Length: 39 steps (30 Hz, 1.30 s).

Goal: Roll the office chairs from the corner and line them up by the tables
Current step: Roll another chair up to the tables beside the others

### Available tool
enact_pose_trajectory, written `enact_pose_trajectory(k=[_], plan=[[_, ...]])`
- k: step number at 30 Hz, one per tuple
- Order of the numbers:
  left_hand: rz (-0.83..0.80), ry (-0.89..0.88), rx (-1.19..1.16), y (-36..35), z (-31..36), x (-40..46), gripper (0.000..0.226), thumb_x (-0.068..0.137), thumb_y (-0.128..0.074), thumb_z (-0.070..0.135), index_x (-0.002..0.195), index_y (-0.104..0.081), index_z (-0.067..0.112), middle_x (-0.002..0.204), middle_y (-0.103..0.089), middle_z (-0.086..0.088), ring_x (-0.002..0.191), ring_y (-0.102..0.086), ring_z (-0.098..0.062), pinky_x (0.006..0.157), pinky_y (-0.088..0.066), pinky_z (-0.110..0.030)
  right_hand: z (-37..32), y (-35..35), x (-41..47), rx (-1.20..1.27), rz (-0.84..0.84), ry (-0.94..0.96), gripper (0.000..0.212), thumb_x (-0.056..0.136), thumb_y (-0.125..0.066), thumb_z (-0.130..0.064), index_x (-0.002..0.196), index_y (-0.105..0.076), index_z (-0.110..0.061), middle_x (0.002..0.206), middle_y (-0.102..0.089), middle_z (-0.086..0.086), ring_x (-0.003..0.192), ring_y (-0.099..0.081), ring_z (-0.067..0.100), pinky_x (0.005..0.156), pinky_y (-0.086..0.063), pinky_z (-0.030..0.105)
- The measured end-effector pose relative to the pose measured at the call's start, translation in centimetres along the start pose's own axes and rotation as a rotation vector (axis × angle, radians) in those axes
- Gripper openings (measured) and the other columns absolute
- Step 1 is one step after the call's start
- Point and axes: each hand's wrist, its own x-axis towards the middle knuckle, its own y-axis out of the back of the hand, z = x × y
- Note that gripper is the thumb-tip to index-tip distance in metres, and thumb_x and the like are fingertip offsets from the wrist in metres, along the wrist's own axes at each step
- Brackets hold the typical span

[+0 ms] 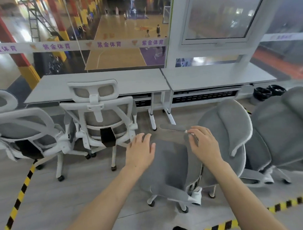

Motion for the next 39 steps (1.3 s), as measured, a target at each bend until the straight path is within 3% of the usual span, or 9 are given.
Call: enact_pose_trajectory(k=[7,12,15,21,26,30,32,36,39], plan=[[0.021,-0.071,0.008,-3.4,10.2,1.5,0.048,0.108,-0.036,0.046,0.150,-0.043,0.024,0.154,-0.042,-0.001,0.143,-0.041,-0.023,0.114,-0.035,-0.042,9.9,6.5,1.2,0.005,0.088,0.032,0.018,0.094,-0.069,-0.010,0.110,-0.075,-0.013,0.119,-0.070,0.001,0.116,-0.060,0.023,0.094,-0.053,0.037],[0.051,-0.118,-0.048,-6.7,21.3,3.9,0.043,0.108,-0.037,0.043,0.146,-0.047,0.024,0.147,-0.047,0.001,0.137,-0.043,-0.021,0.110,-0.035,-0.040,19.3,10.9,3.5,0.017,0.056,0.062,0.022,0.093,-0.068,-0.006,0.113,-0.074,-0.014,0.121,-0.068,-0.001,0.117,-0.056,0.020,0.091,-0.044,0.028],[0.034,-0.133,-0.088,-9.0,27.8,4.9,0.041,0.108,-0.038,0.043,0.142,-0.051,0.025,0.143,-0.050,0.002,0.135,-0.046,-0.022,0.109,-0.036,-0.041,25.4,12.5,5.2,0.030,0.003,0.105,0.026,0.094,-0.063,-0.003,0.116,-0.073,-0.013,0.123,-0.067,0.001,0.119,-0.057,0.024,0.096,-0.050,0.039],[-0.049,-0.097,-0.047,-13.0,36.4,7.3,0.055,0.104,-0.029,0.060,0.128,-0.060,0.022,0.124,-0.063,0.000,0.118,-0.059,-0.026,0.095,-0.044,-0.044,34.7,12.0,9.6,-0.053,-0.342,0.205,0.040,0.099,-0.062,-0.009,0.134,-0.066,-0.028,0.151,-0.054,-0.001,0.145,-0.043,0.030,0.109,-0.045,0.056],[-0.083,-0.053,0.008,-14.1,38.9,8.3,0.040,0.108,-0.037,0.055,0.117,-0.061,0.024,0.118,-0.061,0.001,0.109,-0.063,-0.026,0.083,-0.046,-0.042,35.8,12.9,13.0,-0.185,-0.700,0.383,0.046,0.111,-0.042,-0.034,0.157,-0.040,-0.035,0.170,-0.023,-0.009,0.160,-0.008,0.021,0.123,-0.024,0.049],[-0.039,-0.034,0.014,-14.9,38.4,8.1,0.035,0.109,-0.035,0.052,0.109,-0.059,0.025,0.116,-0.061,0.006,0.101,-0.065,-0.023,0.075,-0.047,-0.039,35.6,12.9,15.8,-0.194,-0.855,0.478,0.040,0.109,-0.043,-0.044,0.148,-0.045,-0.042,0.171,-0.016,-0.012,0.159,0.006,0.019,0.127,-0.007,0.046],[-0.016,-0.026,0.028,-15.0,38.0,7.7,0.034,0.109,-0.035,0.051,0.114,-0.058,0.027,0.112,-0.061,0.006,0.097,-0.067,-0.024,0.074,-0.048,-0.041,35.2,12.6,16.4,-0.176,-0.866,0.539,0.034,0.107,-0.047,-0.042,0.141,-0.050,-0.039,0.168,-0.027,-0.012,0.160,0.003,0.018,0.127,-0.001,0.044],[-0.041,-0.011,-0.021,-14.2,37.0,7.2,0.030,0.110,-0.036,0.046,0.120,-0.059,0.028,0.110,-0.060,0.006,0.100,-0.063,-0.023,0.073,-0.044,-0.037,34.3,12.5,15.9,-0.093,-0.790,0.618,0.033,0.106,-0.054,-0.037,0.136,-0.059,-0.025,0.145,-0.053,-0.013,0.148,-0.024,0.013,0.123,0.000,0.031],[-0.048,-0.009,-0.085,-13.4,35.7,6.2,0.026,0.109,-0.039,0.044,0.119,-0.059,0.032,0.108,-0.061,0.007,0.101,-0.061,-0.021,0.076,-0.048,-0.038,33.4,11.9,15.0,-0.035,-0.731,0.662,0.032,0.104,-0.055,-0.041,0.129,-0.063,-0.023,0.131,-0.058,-0.011,0.136,-0.036,0.011,0.123,-0.014,0.039]])
